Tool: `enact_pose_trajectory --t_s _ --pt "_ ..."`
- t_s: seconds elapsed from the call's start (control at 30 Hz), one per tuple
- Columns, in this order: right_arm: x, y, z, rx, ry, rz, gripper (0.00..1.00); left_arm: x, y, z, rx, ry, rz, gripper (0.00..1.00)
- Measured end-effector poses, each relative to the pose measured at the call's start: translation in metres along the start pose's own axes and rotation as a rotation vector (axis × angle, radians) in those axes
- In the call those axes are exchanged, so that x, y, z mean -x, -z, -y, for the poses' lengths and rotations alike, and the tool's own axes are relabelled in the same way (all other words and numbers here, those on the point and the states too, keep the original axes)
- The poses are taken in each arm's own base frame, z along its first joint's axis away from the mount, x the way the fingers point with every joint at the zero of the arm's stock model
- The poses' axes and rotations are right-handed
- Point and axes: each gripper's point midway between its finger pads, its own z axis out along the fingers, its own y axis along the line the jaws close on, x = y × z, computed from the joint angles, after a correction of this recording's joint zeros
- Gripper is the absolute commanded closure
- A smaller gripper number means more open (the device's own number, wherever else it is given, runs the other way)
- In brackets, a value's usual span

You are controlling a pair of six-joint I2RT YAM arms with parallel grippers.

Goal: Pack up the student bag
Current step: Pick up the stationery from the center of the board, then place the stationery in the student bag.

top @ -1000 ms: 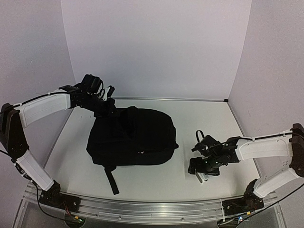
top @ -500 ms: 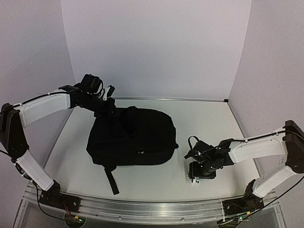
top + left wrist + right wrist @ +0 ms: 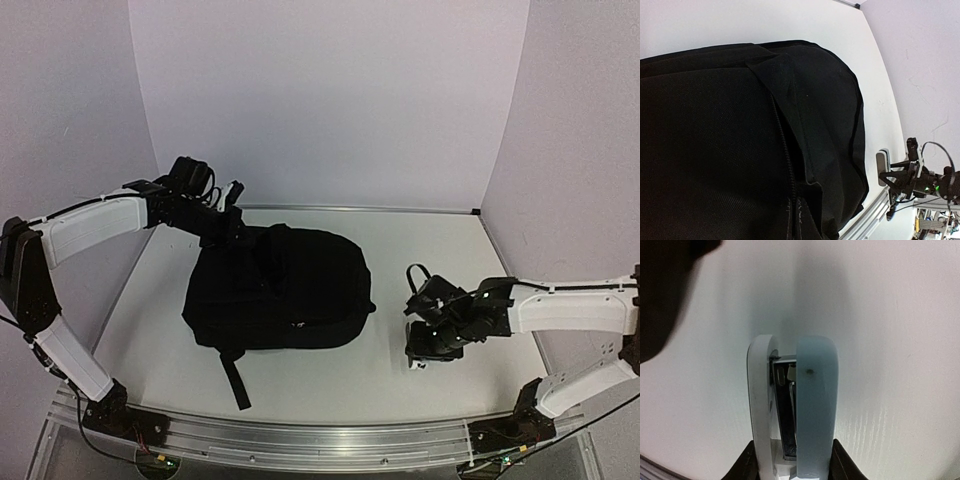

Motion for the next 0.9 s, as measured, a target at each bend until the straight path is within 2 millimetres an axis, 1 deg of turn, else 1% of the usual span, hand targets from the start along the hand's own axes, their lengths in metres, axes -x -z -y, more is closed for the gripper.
enact_pose_trajectory --t_s 0.1,0.13,0.23,0.3,0.37,0.47,0.57,0.7,0.77,0.83,0.9 --pt "0.029 0.037 -0.029 0.104 0.023 0.075 0.64 -0.004 -0.001 0.006 -0.041 -0.003 -0.020 1.00" --pt "0.041 0.052 -0.042 0.139 0.039 0.100 0.64 -0.005 -0.001 0.009 -0.061 -0.005 -0.026 1.00" --pt "0.075 0.086 -0.084 0.243 0.085 0.174 0.64 -0.007 -0.002 0.016 -0.109 -0.007 -0.037 1.00" --pt "0.093 0.100 -0.109 0.287 0.130 0.201 0.64 -0.010 -0.004 0.020 -0.134 -0.007 -0.046 1.00" --pt "0.108 0.105 -0.136 0.316 0.187 0.210 0.64 -0.014 -0.006 0.024 -0.145 -0.011 -0.054 1.00" --pt "0.121 0.097 -0.174 0.355 0.281 0.195 0.65 -0.020 -0.011 0.030 -0.158 -0.013 -0.061 1.00" --pt "0.124 0.078 -0.202 0.376 0.372 0.159 0.66 -0.029 -0.014 0.030 -0.157 -0.003 -0.070 1.00" --pt "0.120 0.049 -0.222 0.378 0.473 0.106 0.67 -0.031 -0.008 0.030 -0.151 0.004 -0.057 1.00" --pt "0.118 0.038 -0.230 0.385 0.517 0.087 0.67 -0.031 -0.003 0.031 -0.148 0.001 -0.044 1.00" --pt "0.118 0.031 -0.236 0.392 0.553 0.077 0.67 -0.029 0.000 0.032 -0.145 -0.003 -0.035 1.00" --pt "0.116 0.030 -0.243 0.404 0.588 0.074 0.67 -0.029 0.000 0.032 -0.142 -0.003 -0.032 1.00"
